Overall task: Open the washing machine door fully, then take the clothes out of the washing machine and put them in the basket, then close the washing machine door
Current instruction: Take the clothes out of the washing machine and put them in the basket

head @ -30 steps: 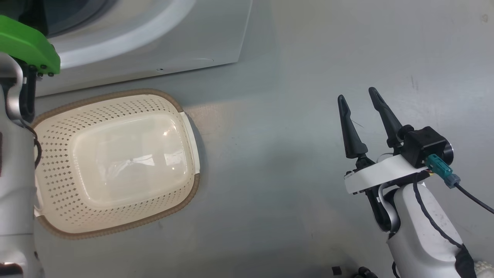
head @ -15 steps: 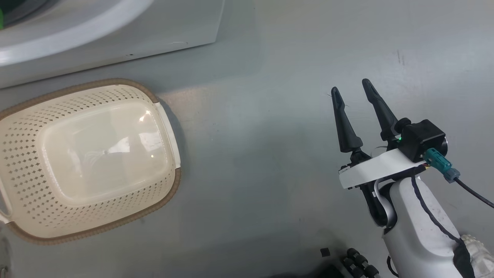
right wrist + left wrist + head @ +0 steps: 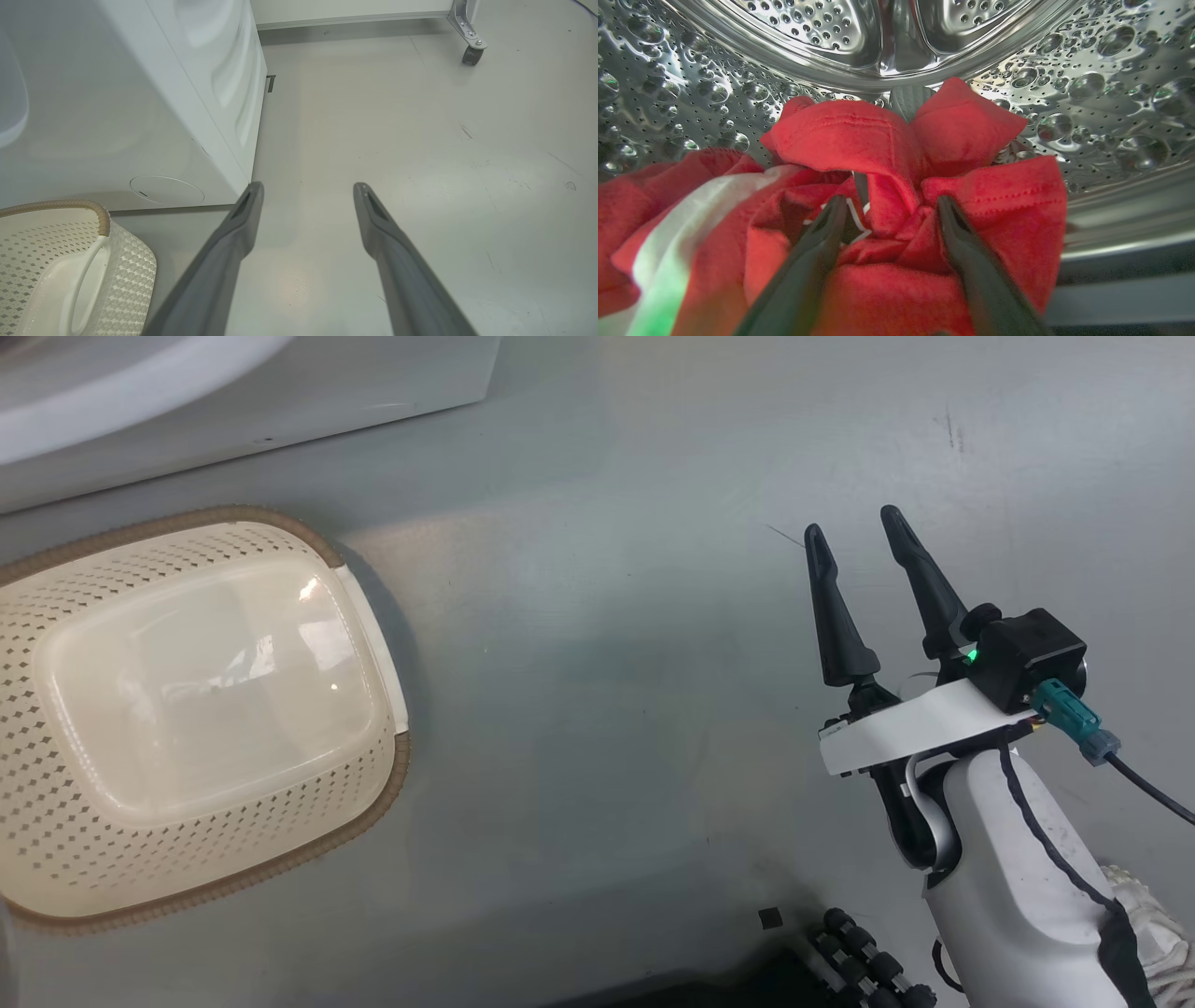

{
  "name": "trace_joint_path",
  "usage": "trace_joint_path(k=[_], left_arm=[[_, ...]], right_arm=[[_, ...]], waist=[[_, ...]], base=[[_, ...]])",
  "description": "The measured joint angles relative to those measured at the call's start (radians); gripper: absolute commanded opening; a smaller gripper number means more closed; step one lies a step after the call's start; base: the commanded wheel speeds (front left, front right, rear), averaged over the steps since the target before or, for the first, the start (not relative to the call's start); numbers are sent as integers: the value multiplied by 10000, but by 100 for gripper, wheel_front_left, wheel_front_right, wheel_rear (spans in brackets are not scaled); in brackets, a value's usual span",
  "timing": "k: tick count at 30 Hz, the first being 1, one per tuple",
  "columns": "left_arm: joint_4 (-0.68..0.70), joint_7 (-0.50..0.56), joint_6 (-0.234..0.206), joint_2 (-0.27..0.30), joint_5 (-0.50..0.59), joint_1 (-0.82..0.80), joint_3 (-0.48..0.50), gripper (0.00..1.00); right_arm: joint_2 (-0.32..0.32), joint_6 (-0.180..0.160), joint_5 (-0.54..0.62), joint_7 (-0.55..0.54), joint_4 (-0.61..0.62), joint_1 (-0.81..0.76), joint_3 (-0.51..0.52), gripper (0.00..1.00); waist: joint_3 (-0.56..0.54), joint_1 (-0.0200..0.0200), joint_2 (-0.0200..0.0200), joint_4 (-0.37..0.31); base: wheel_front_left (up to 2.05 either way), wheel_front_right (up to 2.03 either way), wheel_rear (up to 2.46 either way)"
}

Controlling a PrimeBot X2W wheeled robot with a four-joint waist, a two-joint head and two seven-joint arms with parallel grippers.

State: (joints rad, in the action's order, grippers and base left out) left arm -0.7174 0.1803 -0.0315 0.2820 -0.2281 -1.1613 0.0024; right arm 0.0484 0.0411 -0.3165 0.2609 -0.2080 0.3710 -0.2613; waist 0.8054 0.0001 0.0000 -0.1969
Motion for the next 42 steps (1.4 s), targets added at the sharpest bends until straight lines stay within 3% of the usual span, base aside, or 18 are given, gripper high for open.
trace_joint_path(k=[5, 8, 9, 10, 11, 12, 19, 42], left_arm=[[-274, 2, -46, -6, -2, -167, 0, 96], [-391, -52, -46, -36, -2, -195, -17, 84], [-433, -75, -46, -54, -4, -210, -23, 62], [-483, -98, -42, -71, -4, -229, -48, 24], [-520, -123, -21, -96, -4, -234, -82, 24], [-577, -198, -2, -153, -4, -234, -127, 0], [-878, -851, 61, -339, 63, -208, -349, 0], [-1603, -3622, 736, -1779, -357, 1250, -466, 0]], right_arm=[[0, -10, -2, 0, -6, 161, -12, 100], [0, -12, -2, 0, -8, 194, -15, 100], [0, -12, -2, 0, -13, 196, -12, 100], [0, -13, -2, 0, -19, 199, -2, 100], [0, -13, -2, 0, -31, 204, 15, 100], [-2, -15, 0, 0, -38, 206, 63, 100], [2, -84, 17, 0, -100, 220, 186, 100], [8, 21, 385, 0, -788, 9, 692, 100]], waist=[[36, 0, 0, 15], [26, 0, 0, 26], [19, 0, 0, 32], [12, 0, 1, 39], [2, 0, 0, 48], [-10, 0, 0, 61], [-183, 0, 0, 213], [-1954, -1, 0, 1081]], base=[[0, 0, 0], [0, 0, 0], [0, 0, 0], [0, 0, 0], [0, 0, 0], [0, 0, 0], [0, 0, 0], [0, 0, 0]])
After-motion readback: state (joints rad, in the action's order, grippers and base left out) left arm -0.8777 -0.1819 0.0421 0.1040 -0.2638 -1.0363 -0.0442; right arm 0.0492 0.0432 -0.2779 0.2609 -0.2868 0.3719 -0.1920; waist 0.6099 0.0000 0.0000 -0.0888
